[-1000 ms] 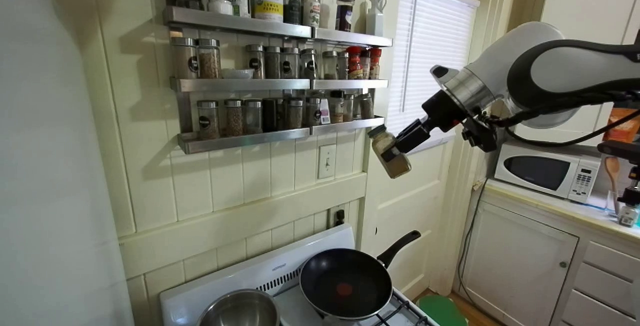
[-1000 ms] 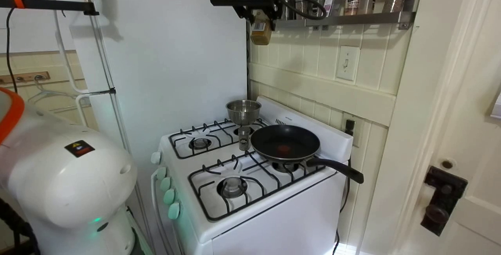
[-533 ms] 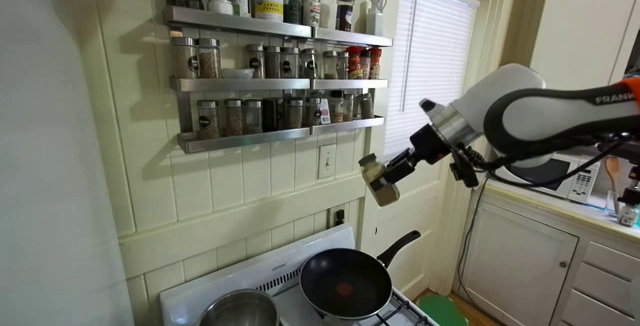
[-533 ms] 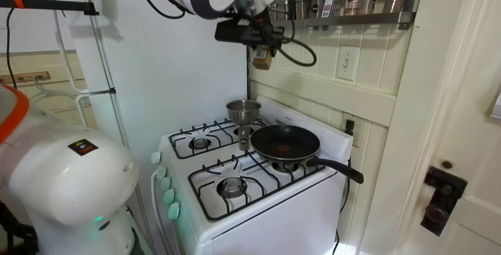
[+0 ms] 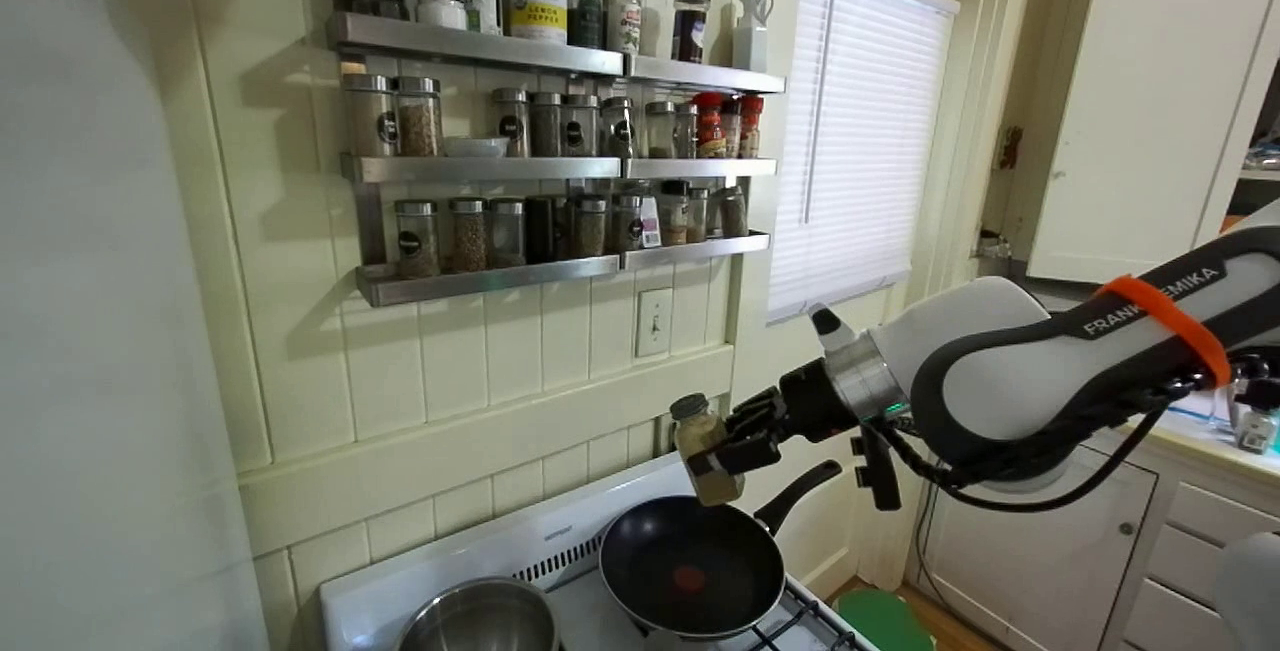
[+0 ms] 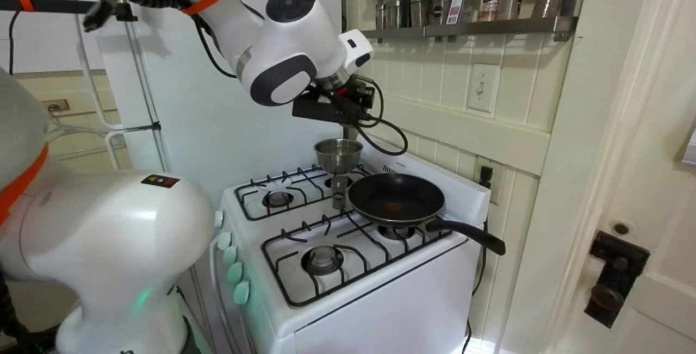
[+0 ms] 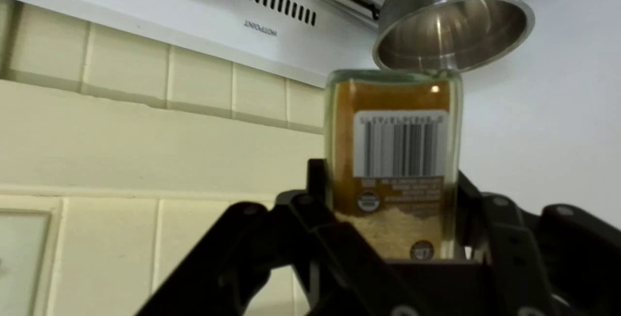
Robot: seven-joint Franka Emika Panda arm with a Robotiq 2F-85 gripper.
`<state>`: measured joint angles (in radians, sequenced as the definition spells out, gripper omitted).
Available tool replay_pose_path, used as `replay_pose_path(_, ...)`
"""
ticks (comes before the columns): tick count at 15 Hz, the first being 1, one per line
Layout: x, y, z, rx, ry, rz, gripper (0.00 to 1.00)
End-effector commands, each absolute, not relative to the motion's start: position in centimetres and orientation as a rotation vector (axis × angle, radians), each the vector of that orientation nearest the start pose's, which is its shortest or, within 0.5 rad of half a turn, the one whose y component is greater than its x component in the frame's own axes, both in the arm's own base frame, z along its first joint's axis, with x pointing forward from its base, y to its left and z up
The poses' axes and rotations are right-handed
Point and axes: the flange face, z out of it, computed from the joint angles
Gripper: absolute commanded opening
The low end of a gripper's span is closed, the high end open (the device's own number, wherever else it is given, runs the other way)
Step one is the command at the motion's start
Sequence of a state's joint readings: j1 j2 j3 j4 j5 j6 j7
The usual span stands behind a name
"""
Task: Pick up the spice bottle on the far right of the top right shelf and place it in the center of the stove
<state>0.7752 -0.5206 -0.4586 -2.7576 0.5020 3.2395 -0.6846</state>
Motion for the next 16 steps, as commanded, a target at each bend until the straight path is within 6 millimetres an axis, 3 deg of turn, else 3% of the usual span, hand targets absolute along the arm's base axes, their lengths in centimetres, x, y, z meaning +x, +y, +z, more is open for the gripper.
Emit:
replay_pose_path(1, 40.3, 9.5, 45.1, -2.42, -0.575, -1.322, 0.33)
replay_pose_path(5, 41.3, 9.9, 40.6, -2.368, -0.549, -1.133, 0.33)
replay_pose_path(10, 42.4, 9.2, 33.1, -2.313, -0.569, -0.965, 0.33)
replay_pose_path(11, 42.2, 9.2, 35.2, -2.386, -0.532, -0.979, 0.33)
replay_pose_path(12, 42.2, 9.1, 34.2, -2.381, -0.519, -0.951, 0.58)
replay_pose_path(16, 42.2, 9.3, 35.0, -2.376, -0.523, -0.97, 0.58)
